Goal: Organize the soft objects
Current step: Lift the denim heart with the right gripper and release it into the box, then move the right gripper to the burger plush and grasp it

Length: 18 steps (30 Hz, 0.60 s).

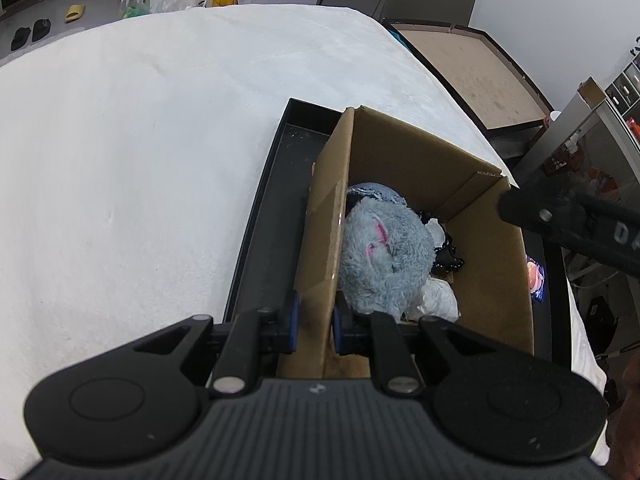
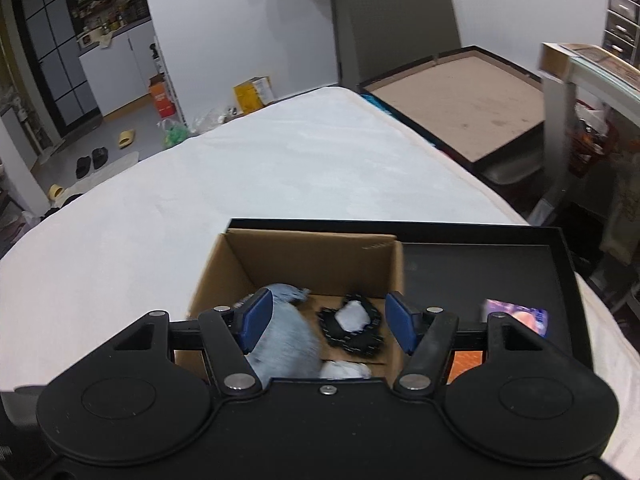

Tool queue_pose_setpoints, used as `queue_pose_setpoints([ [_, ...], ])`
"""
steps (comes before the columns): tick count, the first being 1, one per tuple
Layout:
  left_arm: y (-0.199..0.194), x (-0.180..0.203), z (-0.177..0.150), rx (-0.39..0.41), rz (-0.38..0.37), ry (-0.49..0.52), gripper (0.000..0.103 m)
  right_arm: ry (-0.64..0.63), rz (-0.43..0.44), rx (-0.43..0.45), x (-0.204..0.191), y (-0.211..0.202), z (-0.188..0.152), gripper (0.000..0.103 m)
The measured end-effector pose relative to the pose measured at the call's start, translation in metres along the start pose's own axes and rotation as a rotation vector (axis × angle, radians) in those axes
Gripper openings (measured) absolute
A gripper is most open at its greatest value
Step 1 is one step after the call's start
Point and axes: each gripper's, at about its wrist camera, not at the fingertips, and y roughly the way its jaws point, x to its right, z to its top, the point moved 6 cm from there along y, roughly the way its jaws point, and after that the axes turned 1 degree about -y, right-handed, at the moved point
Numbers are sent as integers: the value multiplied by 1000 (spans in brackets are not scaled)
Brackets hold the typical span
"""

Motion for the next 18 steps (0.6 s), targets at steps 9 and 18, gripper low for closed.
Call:
queue_pose_setpoints([
  [9, -7, 13, 3, 29, 42, 37, 18, 17, -16, 5, 30, -9, -10, 63],
  [18, -11, 25, 7, 62, 84, 55, 56, 64, -18, -1, 71, -6, -31, 67],
])
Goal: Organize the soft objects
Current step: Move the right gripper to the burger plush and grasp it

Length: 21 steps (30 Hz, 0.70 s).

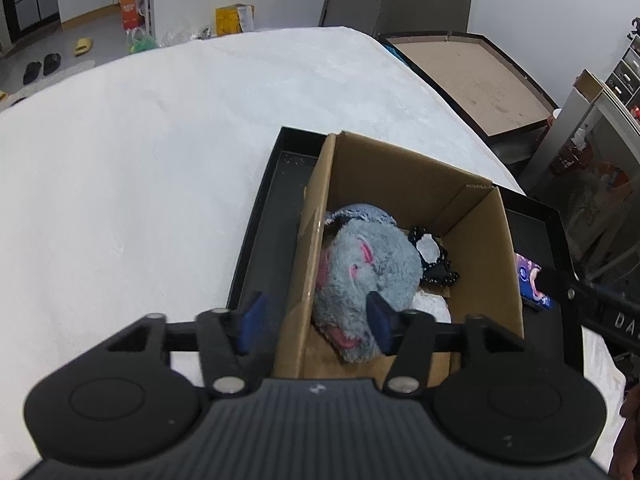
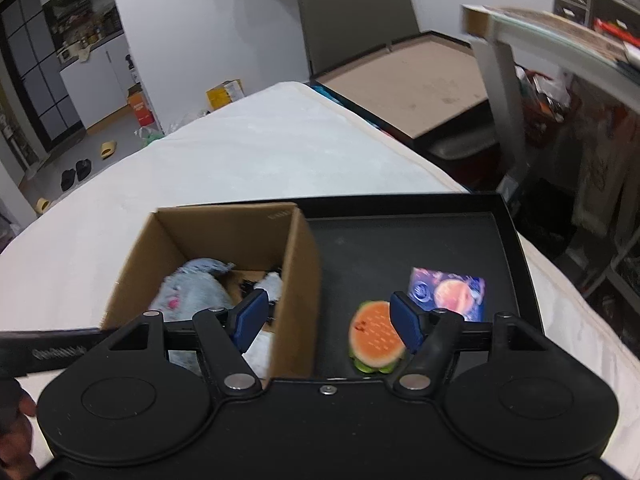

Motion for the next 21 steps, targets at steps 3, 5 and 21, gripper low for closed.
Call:
queue_pose_setpoints([
  [3, 1, 4, 3, 7, 21, 12, 58, 21, 6, -8, 12, 6, -7, 67],
  [5, 3, 7, 2, 5, 30, 21, 59, 38, 14, -14, 19, 11, -11, 67],
  [21, 13, 40, -5, 26, 108, 110, 73, 120, 68, -81, 48, 58, -49, 66],
])
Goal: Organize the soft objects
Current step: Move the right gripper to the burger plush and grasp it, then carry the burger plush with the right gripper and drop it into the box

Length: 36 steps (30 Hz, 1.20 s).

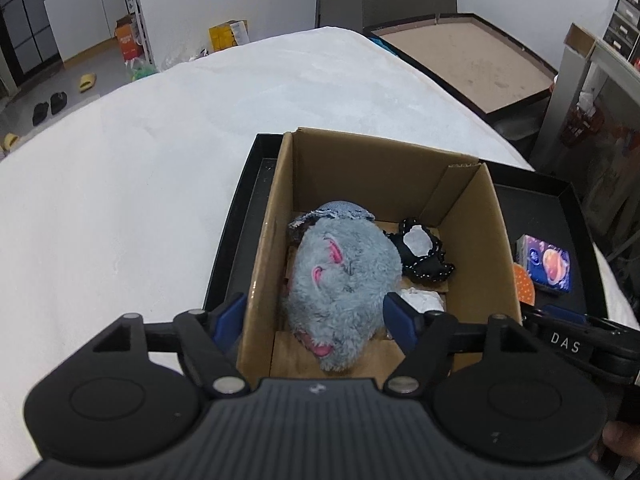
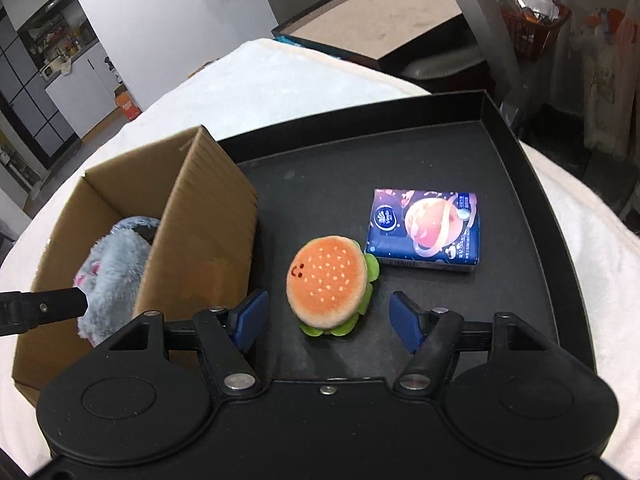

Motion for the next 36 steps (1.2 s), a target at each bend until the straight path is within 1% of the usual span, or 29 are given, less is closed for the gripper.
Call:
queue_pose_setpoints([
  [3, 3, 3, 1, -1, 24, 10, 75, 0, 1, -4, 2, 5, -2, 66],
  [5, 5, 5, 2, -3, 35, 15, 76, -4, -7, -5, 3, 8, -2, 64],
  [6, 6, 5, 2, -4, 38, 16, 76, -7, -14, -6, 4, 10, -2, 61],
  [8, 8, 7, 1, -5, 44, 20, 77, -2, -9, -16, 4, 11, -3, 51],
  [9, 8, 7, 1, -6, 47, 23, 77, 2, -4, -26, 4, 12, -4, 41],
  [13, 10, 10, 0, -6, 62, 39, 78, 3, -10, -26, 5, 9, -6, 33],
  [19, 8, 10, -1, -4, 62, 47, 78, 12, -20, -27, 8, 3, -9, 28],
  [22, 8, 8, 0, -10, 49, 38, 78, 14, -31, -19, 7, -1, -9, 25],
  [25, 5, 4, 1, -9, 35, 20, 78, 24, -33, -9, 6, -8, -8, 25],
  [32, -10, -1, 3, 13, -15, 26, 78, -5, -44, 23, -11, -27, -3, 25],
  [36, -19, -7, 4, 25, -31, 33, 78, -19, -53, 36, -21, -36, -1, 25],
])
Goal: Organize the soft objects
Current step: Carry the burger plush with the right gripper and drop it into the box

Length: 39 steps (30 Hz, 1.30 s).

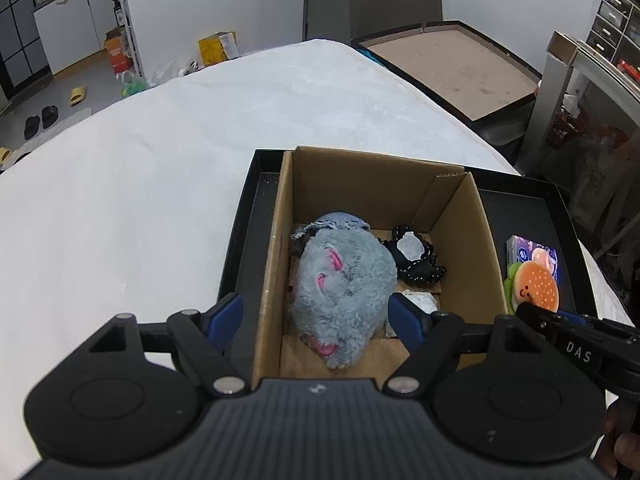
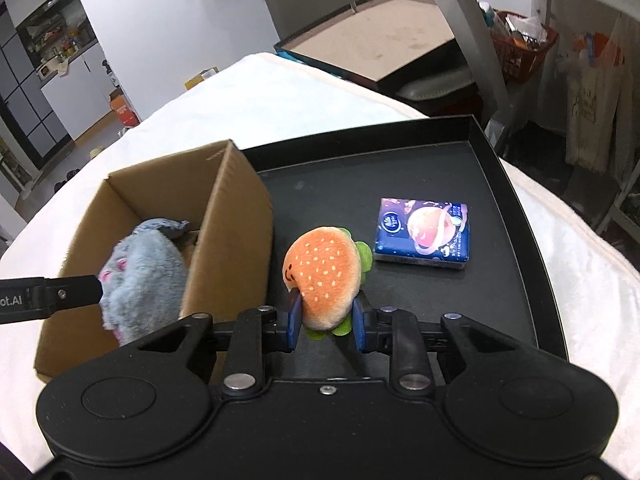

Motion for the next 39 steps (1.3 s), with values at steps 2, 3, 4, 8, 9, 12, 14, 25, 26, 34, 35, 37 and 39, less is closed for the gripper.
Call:
queue_pose_setpoints([
  [2, -3, -3, 0, -3, -1, 4, 78, -2, 0, 6, -4, -6, 1, 25],
  [3, -4, -5, 0, -5, -5, 0, 78, -3, 0, 10, -6, -9, 2, 25],
  [4, -5, -8, 0, -9, -12, -4, 78, -4, -1, 13, -8, -12, 3, 25],
  [8, -9, -17, -4, -19, -31, -10, 76, -21, -6, 39, -16, -26, 10, 25],
  [9, -9, -19, -5, -24, -41, -16, 75, -27, -9, 44, -18, -30, 11, 25],
  [12, -14, -26, -6, -24, -80, -40, 74, -36, -17, 56, -23, -37, 17, 25],
  [14, -16, -28, -6, -15, -83, -39, 71, -44, -21, 64, -29, -42, 20, 25],
  [25, -15, -40, -10, -27, -158, -90, 48, -101, -23, 82, -66, -51, 26, 26],
  [26, -14, -41, -11, -33, -169, -99, 45, -106, -25, 80, -69, -51, 27, 25],
  [34, 1, -45, -21, -86, -211, -128, 29, -131, -23, 73, -93, -54, 25, 26],
  [35, 2, -45, -22, -86, -210, -130, 27, -136, -22, 73, -97, -54, 24, 26],
  [37, 3, -47, -24, -85, -203, -128, 23, -142, -20, 74, -102, -55, 24, 26],
  [39, 4, -49, -24, -84, -198, -134, 19, -147, -18, 73, -108, -55, 24, 26],
])
